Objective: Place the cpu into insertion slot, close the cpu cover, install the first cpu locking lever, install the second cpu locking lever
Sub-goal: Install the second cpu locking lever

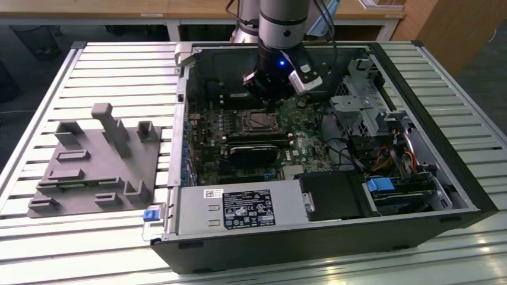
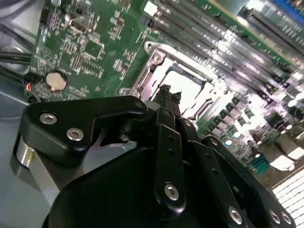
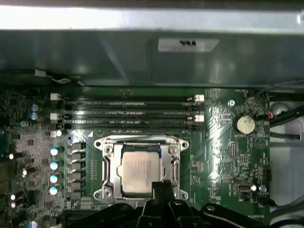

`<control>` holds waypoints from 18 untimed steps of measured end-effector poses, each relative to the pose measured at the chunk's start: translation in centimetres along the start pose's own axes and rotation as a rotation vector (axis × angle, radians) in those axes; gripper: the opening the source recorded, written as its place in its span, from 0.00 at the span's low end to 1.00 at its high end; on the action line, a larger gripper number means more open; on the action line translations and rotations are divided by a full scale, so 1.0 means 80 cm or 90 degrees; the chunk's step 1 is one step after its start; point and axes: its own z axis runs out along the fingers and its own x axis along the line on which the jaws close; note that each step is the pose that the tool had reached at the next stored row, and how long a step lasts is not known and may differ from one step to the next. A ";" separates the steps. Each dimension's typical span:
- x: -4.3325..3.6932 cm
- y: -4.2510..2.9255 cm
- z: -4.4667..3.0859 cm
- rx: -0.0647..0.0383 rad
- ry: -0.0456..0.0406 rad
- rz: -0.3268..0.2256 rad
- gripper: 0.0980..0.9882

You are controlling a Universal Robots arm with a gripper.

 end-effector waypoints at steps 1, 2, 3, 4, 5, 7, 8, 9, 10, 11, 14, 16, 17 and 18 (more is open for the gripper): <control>0.000 -0.0023 -0.0001 0.000 0.0000 0.000 0.01; 0.000 -0.0046 -0.0002 0.000 0.0000 0.000 0.01; 0.000 -0.0065 -0.0003 0.000 0.0000 0.000 0.01; 0.000 -0.0078 -0.0004 0.000 0.0000 0.000 0.01; 0.000 -0.0093 -0.0004 0.000 0.0000 0.000 0.01; 0.000 -0.0123 -0.0005 -0.001 0.0000 0.000 0.01; 0.000 -0.0138 -0.0006 -0.002 0.0001 0.000 0.01; 0.000 -0.0156 -0.0007 -0.004 0.0001 0.000 0.01; 0.000 -0.0171 -0.0008 -0.006 0.0001 0.000 0.01; 0.000 -0.0185 -0.0008 -0.010 0.0001 0.000 0.01; 0.000 -0.0242 -0.0006 -0.023 0.0002 0.000 0.01; 0.000 -0.0277 0.0001 -0.023 0.0009 0.000 0.01; 0.000 -0.0292 0.0007 -0.023 0.0016 0.000 0.01; 0.000 -0.0307 0.0015 -0.023 0.0027 0.000 0.01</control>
